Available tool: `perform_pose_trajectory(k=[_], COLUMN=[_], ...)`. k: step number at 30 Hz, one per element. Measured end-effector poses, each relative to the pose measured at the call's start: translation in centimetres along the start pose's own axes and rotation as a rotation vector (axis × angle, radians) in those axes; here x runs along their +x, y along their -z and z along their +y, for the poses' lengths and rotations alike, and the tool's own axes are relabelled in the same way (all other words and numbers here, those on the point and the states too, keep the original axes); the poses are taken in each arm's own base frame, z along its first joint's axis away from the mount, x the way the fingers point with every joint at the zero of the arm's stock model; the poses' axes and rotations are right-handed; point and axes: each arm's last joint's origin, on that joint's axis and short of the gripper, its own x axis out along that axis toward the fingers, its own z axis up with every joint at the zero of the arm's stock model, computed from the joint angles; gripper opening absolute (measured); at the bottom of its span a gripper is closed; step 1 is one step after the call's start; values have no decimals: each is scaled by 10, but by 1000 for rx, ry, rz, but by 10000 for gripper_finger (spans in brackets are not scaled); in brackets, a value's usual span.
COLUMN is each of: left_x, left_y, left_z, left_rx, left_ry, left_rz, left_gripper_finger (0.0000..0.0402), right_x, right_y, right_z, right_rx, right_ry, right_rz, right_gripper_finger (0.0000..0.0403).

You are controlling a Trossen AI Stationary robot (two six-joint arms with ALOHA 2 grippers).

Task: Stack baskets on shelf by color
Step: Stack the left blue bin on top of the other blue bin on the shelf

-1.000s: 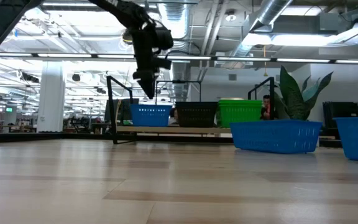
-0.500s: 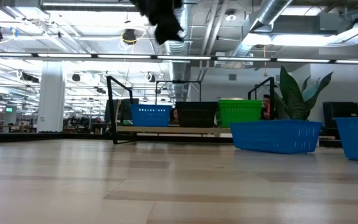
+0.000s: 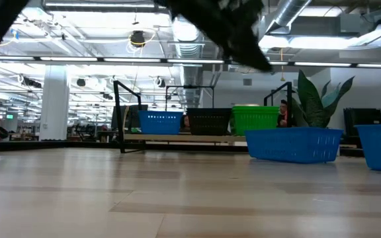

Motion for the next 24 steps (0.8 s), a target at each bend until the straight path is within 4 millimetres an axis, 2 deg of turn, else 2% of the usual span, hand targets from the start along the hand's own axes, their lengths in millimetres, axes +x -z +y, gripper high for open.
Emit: perform_pose_trajectory(k=[4, 8, 12, 17, 24], left_x=[35, 57, 65, 63, 28], left_y=[24, 41, 48, 55, 61], left_z=[-6, -12, -21, -34, -57], left_rx=[-69, -93, -67, -44, -107], left_ry=[6, 7, 21, 58, 249], left_rz=[64, 101, 137, 228, 493], left_gripper_finger=[15, 10, 3, 2, 0], right_x=[-4, -7, -9, -9, -9], right_y=[12, 21, 26, 27, 27], right_z=[-6, -9, -11, -12, -12], right_rx=[53, 103, 117, 115, 102], right_ry=[-2, -9, -13, -17, -12], right_rz=[5, 13, 17, 20, 13], right_gripper_finger=[245, 245, 245, 245, 245])
